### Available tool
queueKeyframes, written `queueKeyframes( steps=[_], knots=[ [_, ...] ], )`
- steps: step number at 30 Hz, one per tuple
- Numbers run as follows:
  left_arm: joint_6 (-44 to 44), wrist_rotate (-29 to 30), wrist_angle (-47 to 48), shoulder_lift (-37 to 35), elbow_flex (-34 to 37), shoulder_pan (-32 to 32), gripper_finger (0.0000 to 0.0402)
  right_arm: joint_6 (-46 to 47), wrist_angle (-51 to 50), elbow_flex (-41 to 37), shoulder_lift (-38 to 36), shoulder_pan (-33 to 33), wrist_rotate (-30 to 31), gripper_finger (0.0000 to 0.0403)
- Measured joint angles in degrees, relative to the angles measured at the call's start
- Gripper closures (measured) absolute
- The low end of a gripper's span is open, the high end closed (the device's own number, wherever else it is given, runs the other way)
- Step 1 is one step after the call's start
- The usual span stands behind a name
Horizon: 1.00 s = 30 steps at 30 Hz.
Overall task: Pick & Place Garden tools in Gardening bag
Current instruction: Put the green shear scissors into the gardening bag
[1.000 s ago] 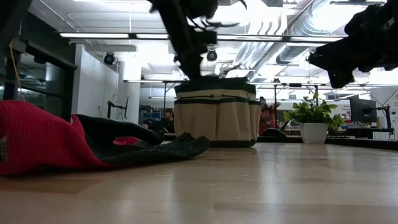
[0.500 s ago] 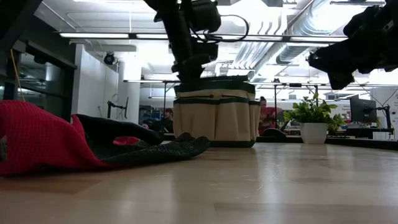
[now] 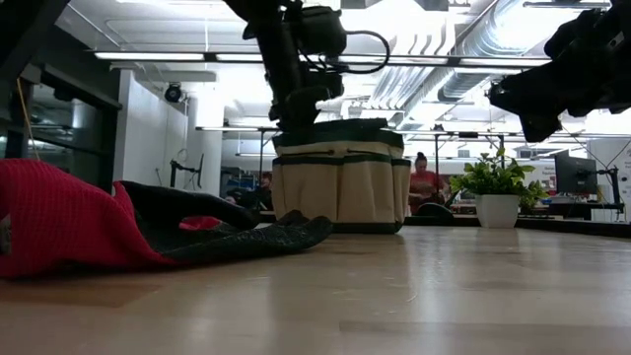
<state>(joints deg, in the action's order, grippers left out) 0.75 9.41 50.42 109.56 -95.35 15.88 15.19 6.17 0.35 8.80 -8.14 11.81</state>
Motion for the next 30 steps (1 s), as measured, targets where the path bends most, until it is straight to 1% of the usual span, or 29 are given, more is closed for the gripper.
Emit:
queueKeyframes(
  steps=[8, 17, 27, 30],
  knots=[
    [1.1, -3.9, 1.2, 1.6, 0.0, 1.0, 0.0345, 0.0, 0.0, 0.0, 0.0, 0.0, 0.0, 0.0268],
    [2.0, -5.2, 2.2, 3.1, 0.0, 1.9, 0.0345, 0.0, 0.0, 0.0, 0.0, 0.0, 0.0, 0.0268],
    [2.0, -5.0, 2.1, 3.6, 0.0, 1.9, 0.0345, 0.0, 0.0, 0.0, 0.0, 0.0, 0.0, 0.0268],
    [2.0, -5.0, 2.1, 3.6, 0.0, 1.9, 0.0340, 0.0, 0.0, 0.0, 0.0, 0.0, 0.0, 0.0268]
  ],
)
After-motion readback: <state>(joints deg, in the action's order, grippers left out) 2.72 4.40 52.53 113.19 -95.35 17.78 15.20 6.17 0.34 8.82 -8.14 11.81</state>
